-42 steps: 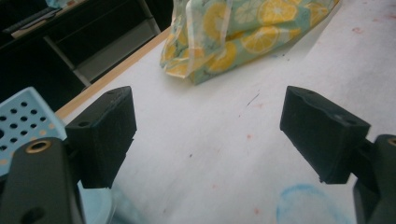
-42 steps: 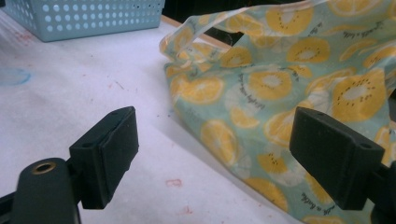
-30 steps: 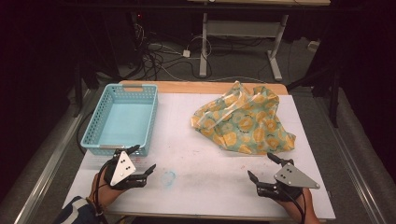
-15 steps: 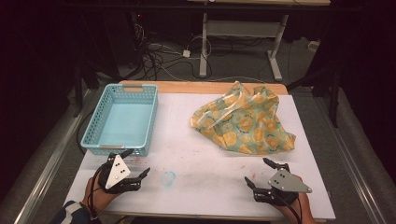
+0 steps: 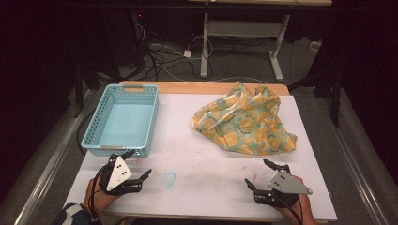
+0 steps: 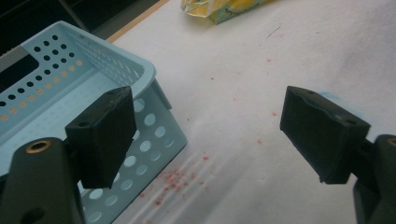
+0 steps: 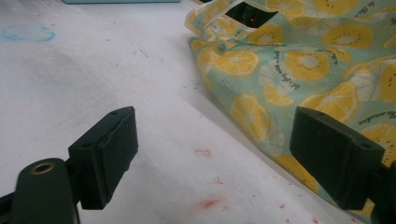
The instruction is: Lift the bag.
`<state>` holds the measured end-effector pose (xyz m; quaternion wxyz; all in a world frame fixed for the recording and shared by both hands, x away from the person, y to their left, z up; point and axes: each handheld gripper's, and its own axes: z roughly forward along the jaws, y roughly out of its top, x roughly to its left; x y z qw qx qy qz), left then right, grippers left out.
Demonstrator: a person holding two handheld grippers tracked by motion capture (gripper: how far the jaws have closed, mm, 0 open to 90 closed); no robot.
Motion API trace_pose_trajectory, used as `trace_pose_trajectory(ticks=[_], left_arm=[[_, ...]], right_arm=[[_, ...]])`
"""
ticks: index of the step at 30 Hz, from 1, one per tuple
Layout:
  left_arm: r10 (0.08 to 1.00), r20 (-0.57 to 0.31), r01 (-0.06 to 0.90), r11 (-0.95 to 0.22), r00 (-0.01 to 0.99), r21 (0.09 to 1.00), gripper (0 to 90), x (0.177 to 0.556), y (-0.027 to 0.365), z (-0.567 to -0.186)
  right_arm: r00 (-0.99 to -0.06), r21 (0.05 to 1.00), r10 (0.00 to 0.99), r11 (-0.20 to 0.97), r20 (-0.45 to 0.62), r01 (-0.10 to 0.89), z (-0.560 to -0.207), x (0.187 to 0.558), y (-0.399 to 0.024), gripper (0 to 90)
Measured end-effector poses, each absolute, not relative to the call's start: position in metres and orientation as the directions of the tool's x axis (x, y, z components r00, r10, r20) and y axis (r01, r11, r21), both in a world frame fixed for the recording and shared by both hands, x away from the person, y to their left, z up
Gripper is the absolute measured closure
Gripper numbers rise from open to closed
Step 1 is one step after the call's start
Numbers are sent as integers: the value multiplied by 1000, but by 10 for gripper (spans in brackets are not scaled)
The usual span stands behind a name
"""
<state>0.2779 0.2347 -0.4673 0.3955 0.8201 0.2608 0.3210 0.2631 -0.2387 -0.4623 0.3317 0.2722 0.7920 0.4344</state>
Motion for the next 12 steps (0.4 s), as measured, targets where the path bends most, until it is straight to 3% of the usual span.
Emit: trace_pose_trajectory(ticks=[12], left_arm=[[676, 332, 163, -558, 658, 813, 181, 281, 231, -466]], right_arm=[[-633, 872, 724, 465, -276, 152, -461, 265, -242, 155]])
